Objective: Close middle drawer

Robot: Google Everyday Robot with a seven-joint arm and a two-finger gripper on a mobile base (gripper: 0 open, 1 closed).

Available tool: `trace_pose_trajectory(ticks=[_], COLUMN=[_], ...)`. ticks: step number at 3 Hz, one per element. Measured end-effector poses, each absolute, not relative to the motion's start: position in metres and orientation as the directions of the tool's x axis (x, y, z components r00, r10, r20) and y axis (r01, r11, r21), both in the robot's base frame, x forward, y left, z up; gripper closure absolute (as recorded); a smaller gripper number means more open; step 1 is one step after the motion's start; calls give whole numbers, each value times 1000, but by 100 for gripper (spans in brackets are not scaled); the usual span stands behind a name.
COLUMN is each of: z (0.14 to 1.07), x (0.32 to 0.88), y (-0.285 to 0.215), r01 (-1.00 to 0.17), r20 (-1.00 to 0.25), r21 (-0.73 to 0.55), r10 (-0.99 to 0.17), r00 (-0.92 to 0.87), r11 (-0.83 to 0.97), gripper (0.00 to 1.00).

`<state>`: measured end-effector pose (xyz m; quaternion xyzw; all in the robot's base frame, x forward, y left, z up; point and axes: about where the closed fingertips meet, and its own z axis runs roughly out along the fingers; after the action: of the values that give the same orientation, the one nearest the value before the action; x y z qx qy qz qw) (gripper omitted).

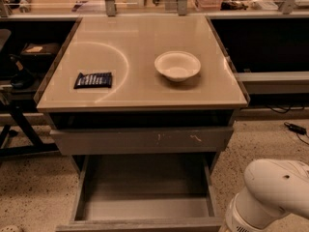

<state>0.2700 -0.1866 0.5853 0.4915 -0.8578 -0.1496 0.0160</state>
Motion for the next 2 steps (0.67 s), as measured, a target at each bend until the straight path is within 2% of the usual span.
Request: trace_pose_trajectory(ticks=[2], z=[542], x=[267], y=[-174], r01=[-819], r20=[-119], r21=[307], r10=[-834], r00=[-538], r11=[485], gripper=[100])
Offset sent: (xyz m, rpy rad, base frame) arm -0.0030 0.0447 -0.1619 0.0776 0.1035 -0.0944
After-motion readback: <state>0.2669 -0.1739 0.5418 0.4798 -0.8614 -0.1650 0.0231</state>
